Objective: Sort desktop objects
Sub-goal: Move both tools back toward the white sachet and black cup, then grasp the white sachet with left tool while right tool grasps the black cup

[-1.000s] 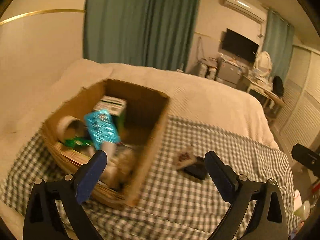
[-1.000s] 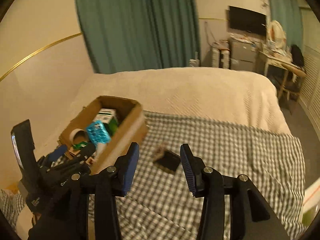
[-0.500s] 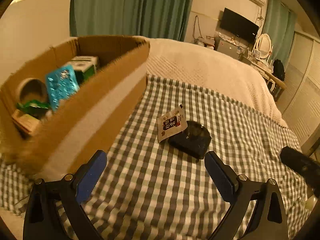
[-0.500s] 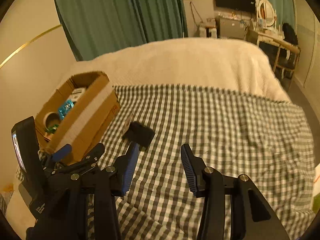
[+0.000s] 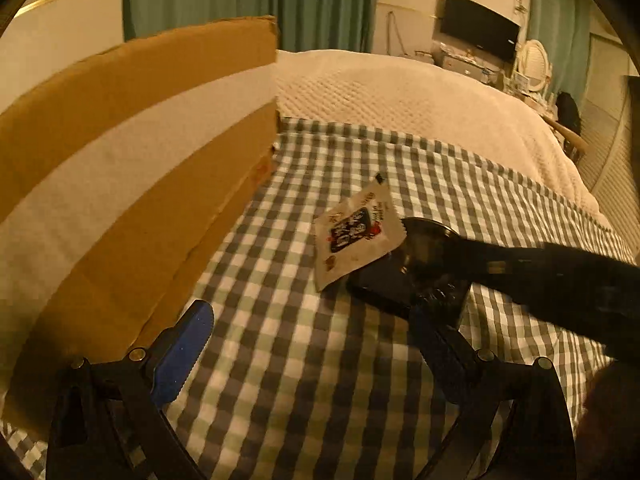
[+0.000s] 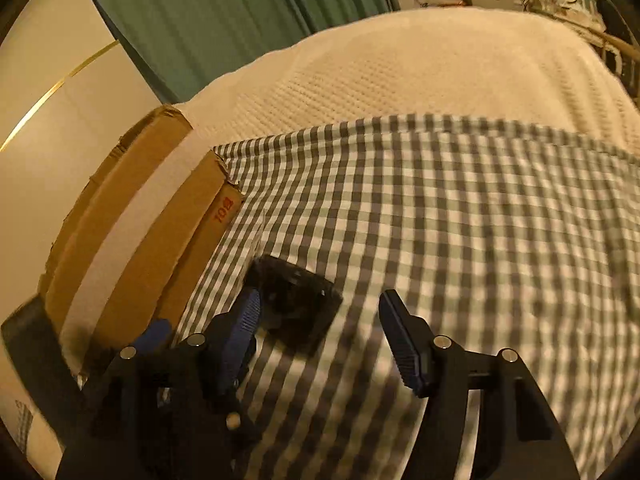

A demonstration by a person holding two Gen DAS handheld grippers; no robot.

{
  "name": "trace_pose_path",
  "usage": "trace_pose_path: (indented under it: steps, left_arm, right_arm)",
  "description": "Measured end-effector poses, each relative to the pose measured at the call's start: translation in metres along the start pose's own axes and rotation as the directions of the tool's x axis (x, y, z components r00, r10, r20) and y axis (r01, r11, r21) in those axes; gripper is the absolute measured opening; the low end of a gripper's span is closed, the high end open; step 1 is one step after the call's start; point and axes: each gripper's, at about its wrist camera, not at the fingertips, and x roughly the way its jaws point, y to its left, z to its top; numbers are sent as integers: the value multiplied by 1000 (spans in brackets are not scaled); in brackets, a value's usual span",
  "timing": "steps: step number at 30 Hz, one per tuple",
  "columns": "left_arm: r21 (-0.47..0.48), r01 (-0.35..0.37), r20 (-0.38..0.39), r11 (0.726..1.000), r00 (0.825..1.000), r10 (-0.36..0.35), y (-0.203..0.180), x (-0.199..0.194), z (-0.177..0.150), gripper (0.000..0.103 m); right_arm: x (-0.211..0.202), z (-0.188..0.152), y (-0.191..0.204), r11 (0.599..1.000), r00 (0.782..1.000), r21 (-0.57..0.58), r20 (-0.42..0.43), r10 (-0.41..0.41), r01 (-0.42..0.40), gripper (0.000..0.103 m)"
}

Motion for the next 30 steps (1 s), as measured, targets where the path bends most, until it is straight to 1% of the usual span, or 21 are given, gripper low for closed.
trace_pose_path:
  steps: [2, 5, 6, 7, 8, 9, 10, 11, 13, 15, 17, 20, 21, 23, 25, 26, 27, 28, 29, 30]
  left_arm:
    - [3, -12, -4, 1000, 1000, 12, 0, 2, -2, 101]
    - [-2, 2, -5, 1000, 1000, -2, 4, 5, -2, 101]
    - [-2, 3, -4, 1000, 1000, -3, 4, 5, -2, 101]
    - [0, 6, -5, 1000, 1000, -6, 4, 5, -2, 101]
    - [1, 7, -5, 1000, 1000, -7, 3, 5, -3, 101]
    - [4, 8, -6, 1000, 1000, -8, 3, 4, -4, 101]
    - [6, 11, -7, 1000, 1000, -11, 3, 4, -4, 101]
    - [5, 15, -4, 1000, 1000, -15, 3, 3, -4, 101]
    - [-2, 22, 0, 1000, 1000, -22, 0, 4, -1, 101]
    - [-18, 31, 12, 999, 999, -31, 2, 3, 3, 101]
    - [-42, 33, 13, 999, 999, -33, 2, 6, 11, 101]
    - [-50, 55, 18, 997, 998, -54, -4, 15, 24, 101]
    - [-39, 57, 16, 998, 998, -57, -8, 21, 28, 101]
    - [-15, 45, -14, 999, 999, -46, -17, 36, 32, 101]
    - [-29, 28, -72, 999, 997, -30, -18, 56, 33, 101]
    - [-48, 33, -82, 998, 996, -37, -16, 62, 31, 99]
    - [-61, 39, -72, 997, 996, -43, -14, 62, 30, 97]
    - [-67, 42, -59, 997, 997, -46, -12, 60, 30, 88]
    - [-69, 48, -54, 996, 997, -52, -11, 58, 30, 69]
    - [-62, 54, -53, 997, 997, -57, -11, 57, 31, 58]
  right_arm:
    - [19, 3, -5, 999, 999, 24, -47, 27, -26, 64]
    - [32, 4, -13, 990, 991, 84, -62, 122, -116, 64]
    - [36, 3, -15, 984, 986, 107, -76, 150, -142, 53]
    - [37, 2, -15, 979, 981, 118, -81, 179, -169, 48]
    - [34, -1, -15, 976, 979, 120, -77, 191, -181, 47]
    - [31, -2, -14, 979, 982, 110, -70, 177, -169, 43]
    - [27, -5, -13, 983, 985, 97, -65, 163, -156, 36]
    - [21, -7, -13, 985, 987, 86, -52, 151, -147, 35]
    - [3, -13, -18, 993, 996, 81, -16, 87, -86, 34]
    - [-20, -21, -28, 997, 999, 72, 32, 6, -9, 33]
    - [-40, -29, -41, 996, 997, 79, 61, -52, 47, 33]
    - [-66, -44, -59, 987, 984, 93, 101, -143, 134, 31]
    - [-72, -48, -63, 983, 980, 99, 113, -163, 152, 31]
    - [-79, -54, -72, 981, 979, 124, 118, -167, 152, 30]
    - [-80, -55, -78, 978, 979, 138, 112, -171, 155, 30]
    - [-81, -55, -77, 978, 977, 130, 114, -178, 162, 30]
    - [-81, -55, -73, 978, 976, 121, 115, -186, 172, 30]
    - [-80, -55, -69, 977, 974, 107, 115, -197, 185, 30]
    - [-83, -57, -70, 977, 973, 100, 116, -201, 190, 30]
    - [-83, -57, -67, 976, 971, 87, 116, -209, 200, 30]
